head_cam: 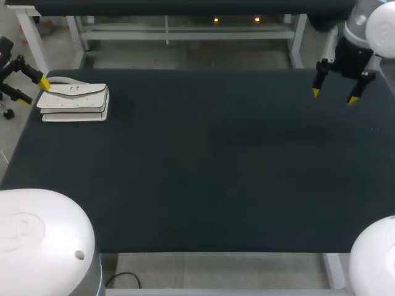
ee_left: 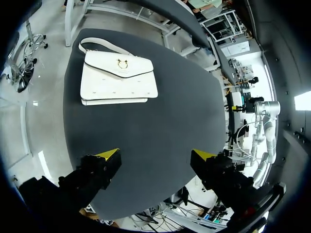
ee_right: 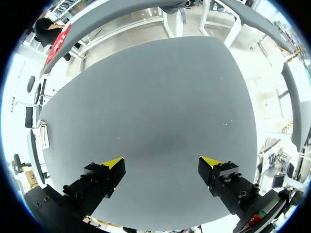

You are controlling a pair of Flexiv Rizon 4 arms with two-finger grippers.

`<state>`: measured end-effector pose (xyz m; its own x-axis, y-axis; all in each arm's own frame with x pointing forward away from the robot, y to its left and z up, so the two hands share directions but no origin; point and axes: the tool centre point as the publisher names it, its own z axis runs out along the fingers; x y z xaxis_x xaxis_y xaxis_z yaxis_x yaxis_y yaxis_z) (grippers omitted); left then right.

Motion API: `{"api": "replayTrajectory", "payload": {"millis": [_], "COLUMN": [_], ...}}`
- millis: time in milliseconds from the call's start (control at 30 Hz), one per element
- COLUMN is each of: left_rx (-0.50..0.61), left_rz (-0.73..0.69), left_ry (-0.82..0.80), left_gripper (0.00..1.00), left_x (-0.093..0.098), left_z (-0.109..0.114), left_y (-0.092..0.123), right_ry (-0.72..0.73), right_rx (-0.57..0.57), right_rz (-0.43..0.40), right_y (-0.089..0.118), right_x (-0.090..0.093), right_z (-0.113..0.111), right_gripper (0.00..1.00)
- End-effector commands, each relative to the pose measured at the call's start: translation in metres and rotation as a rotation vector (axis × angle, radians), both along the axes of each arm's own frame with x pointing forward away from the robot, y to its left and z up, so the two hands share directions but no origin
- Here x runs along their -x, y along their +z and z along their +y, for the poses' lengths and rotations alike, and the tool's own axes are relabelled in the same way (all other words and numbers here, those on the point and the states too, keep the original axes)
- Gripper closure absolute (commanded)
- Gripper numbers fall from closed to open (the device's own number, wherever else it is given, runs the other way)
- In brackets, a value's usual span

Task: Pick up the bag, open it, inspect its contents, close it, and place it on the opposite side

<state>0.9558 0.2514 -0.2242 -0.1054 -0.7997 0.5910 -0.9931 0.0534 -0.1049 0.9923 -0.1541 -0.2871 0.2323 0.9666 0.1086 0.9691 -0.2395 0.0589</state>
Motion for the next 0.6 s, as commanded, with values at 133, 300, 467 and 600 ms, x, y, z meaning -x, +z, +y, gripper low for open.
{"api": "replayTrajectory", "payload": {"millis": [133,300,467,600], "left_rx": [-0.552,-0.529,-0.483,-0.472], "left_rz": [-0.095,-0.088,-0.077,-0.064], "left_ry": [0.096,0.071,0.03,0.017], "left_gripper": [0.0,0.0,0.0,0.0], "left_x": [0.0008,-0.0008,-0.0007,-0.0016], "left_z": [-0.0073,-0.0092,-0.0107,-0.0101], "left_y": [-0.0022,-0.004,-0.0044,-0.0054], "right_ry": [-0.001,-0.001,-0.001,-0.001], "right_rx": [0.001,0.001,0.001,0.001], "right_rz": [0.0,0.0,0.0,0.0], "right_y": [0.0006,0.0006,0.0006,0.0006], "right_x": [0.0012,0.0012,0.0012,0.0012], "right_z": [-0.0002,-0.0002,-0.0002,-0.0002], "right_gripper": [0.0,0.0,0.0,0.0]}}
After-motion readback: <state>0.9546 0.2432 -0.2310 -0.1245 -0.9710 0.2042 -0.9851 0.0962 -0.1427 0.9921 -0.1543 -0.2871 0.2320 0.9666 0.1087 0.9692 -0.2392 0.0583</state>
